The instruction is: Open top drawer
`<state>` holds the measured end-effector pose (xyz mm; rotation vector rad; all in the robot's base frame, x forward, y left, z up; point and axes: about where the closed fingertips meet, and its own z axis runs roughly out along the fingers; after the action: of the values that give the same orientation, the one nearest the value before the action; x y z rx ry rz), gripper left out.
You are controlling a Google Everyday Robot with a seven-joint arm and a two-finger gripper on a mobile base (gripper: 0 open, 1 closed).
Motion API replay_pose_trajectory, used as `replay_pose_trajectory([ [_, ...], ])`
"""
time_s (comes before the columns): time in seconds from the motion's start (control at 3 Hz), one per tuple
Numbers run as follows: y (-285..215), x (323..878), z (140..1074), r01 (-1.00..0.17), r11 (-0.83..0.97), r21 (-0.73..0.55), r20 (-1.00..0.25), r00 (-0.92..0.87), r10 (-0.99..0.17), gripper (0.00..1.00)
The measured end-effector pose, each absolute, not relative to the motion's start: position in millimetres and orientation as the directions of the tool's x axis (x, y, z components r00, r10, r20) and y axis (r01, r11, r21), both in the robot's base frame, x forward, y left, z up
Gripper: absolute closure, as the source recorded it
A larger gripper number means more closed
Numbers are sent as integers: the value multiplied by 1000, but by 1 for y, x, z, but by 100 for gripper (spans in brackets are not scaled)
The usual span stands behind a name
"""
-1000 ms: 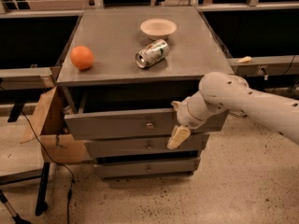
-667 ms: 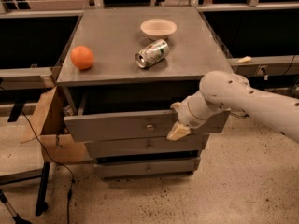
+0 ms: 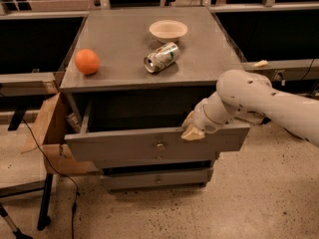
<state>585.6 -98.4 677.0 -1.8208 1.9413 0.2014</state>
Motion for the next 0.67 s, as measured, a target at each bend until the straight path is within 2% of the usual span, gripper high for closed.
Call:
replay_pose_trajectory([
  [0.33, -98, 586, 684, -972, 109, -207, -428, -11, -904, 100],
  [0.67, -105, 578, 685, -972, 100, -213, -429, 1, -903, 86],
])
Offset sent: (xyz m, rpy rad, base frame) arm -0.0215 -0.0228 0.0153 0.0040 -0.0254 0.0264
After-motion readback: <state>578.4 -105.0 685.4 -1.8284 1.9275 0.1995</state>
